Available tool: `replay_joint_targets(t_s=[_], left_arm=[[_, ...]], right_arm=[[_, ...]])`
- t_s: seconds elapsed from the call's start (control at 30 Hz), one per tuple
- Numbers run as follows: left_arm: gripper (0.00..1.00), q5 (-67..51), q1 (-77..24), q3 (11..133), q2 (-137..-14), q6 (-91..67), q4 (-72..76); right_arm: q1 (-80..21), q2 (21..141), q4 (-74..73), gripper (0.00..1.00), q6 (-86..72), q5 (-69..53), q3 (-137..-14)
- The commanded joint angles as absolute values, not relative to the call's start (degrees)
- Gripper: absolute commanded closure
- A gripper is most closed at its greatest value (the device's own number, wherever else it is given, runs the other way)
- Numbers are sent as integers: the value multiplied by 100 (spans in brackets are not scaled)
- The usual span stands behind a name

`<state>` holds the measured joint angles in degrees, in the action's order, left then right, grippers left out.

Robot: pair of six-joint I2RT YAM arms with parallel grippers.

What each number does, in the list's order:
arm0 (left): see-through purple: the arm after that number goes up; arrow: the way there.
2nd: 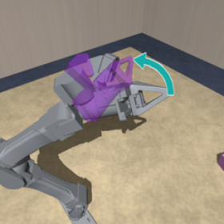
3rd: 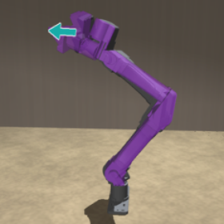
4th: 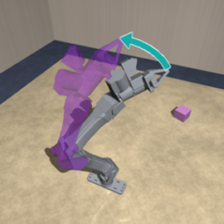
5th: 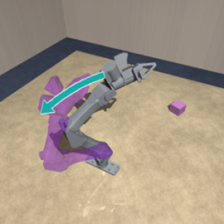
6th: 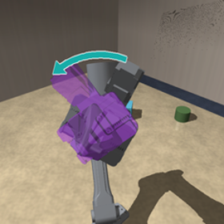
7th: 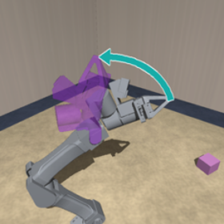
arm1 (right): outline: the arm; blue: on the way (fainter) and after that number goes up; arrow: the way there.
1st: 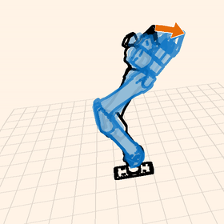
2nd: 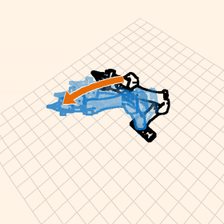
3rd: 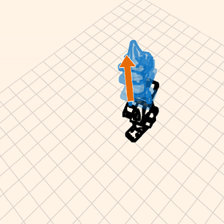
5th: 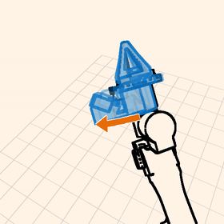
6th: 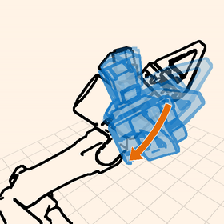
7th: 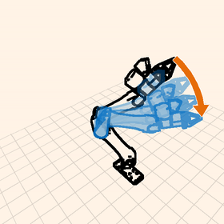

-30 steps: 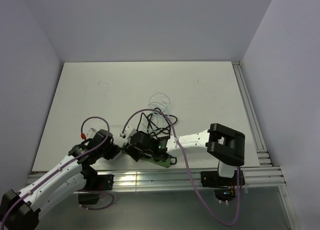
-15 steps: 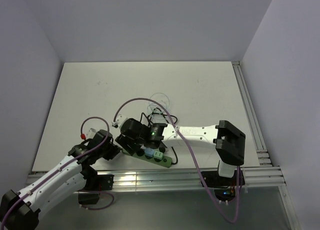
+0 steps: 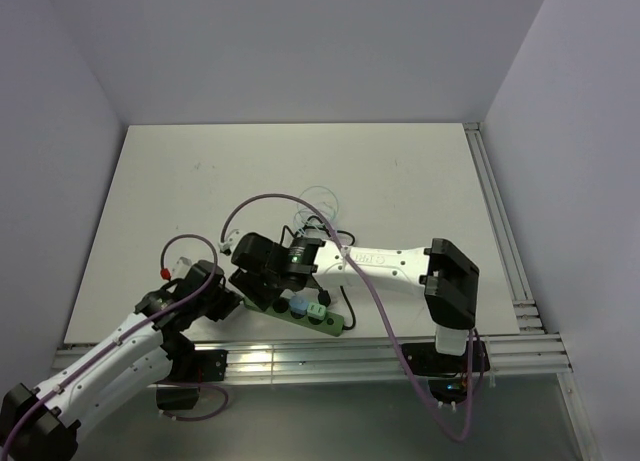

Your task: Insert the plug

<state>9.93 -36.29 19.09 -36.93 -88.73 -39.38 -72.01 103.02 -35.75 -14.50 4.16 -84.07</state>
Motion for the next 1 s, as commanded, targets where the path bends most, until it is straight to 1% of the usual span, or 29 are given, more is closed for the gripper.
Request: replay_joint_targets(t_s=[0.0, 0.27, 0.57, 0.8, 0.97], left_arm=[[73, 1055, -3604, 2074, -3560, -8859, -4016], [73, 1037, -3595, 2057, -3507, -8833, -4043], [73, 967, -3595, 2013, -3612, -8798, -3929], [73, 976, -3604, 2004, -3604, -8798, -3929], [74, 967, -3604, 1995, -3586, -8807, -3902]], right_arm=[[-7163, 10511, -3718, 37, -1415, 281, -8648], [-7093, 10793, -3436, 41, -1248, 615, -8543], [-7058, 10925, -3446, 40, -1029, 826, -8692], [-6970, 10854, -3024, 41, -897, 615, -8578], [-6961, 10916, -2927, 45, -896, 492, -8596]])
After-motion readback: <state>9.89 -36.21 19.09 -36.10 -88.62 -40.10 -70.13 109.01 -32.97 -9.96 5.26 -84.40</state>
